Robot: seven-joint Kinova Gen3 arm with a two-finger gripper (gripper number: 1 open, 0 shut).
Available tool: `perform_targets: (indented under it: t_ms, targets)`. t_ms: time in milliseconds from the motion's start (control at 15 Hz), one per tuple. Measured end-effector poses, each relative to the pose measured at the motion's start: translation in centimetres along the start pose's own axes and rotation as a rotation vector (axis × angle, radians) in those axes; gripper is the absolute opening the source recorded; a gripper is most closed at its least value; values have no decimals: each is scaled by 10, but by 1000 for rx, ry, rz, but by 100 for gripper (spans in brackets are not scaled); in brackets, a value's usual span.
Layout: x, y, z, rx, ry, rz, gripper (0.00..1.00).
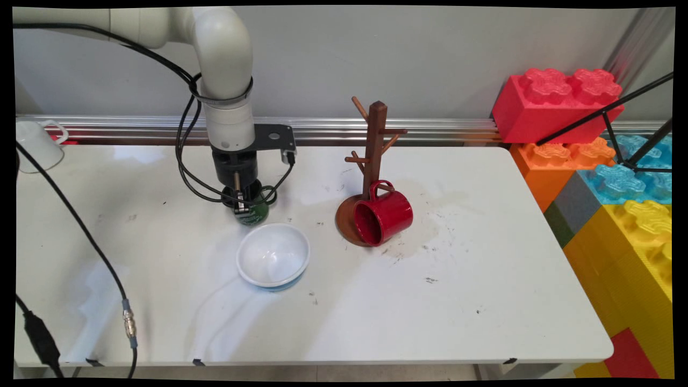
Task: Place the picked object on the table
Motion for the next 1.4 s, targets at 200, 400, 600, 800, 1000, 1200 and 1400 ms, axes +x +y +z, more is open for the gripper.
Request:
perform_targets:
  t_ms: [200,400,600,800,1000,1200,1400]
  targets:
    - [2,-3,4,-3,1,-2,0]
    - [3,-6,8,-3,3,-6,0]
    - [3,-9,10,-3,4,-12,0]
    - [3,-11,12,-7,8,-17,0]
    - [4,-11,14,-13,13,-22,100]
    - [4,-11,14,-21,19,-21,100]
    - [5,-12,10,-22,31,-20,100]
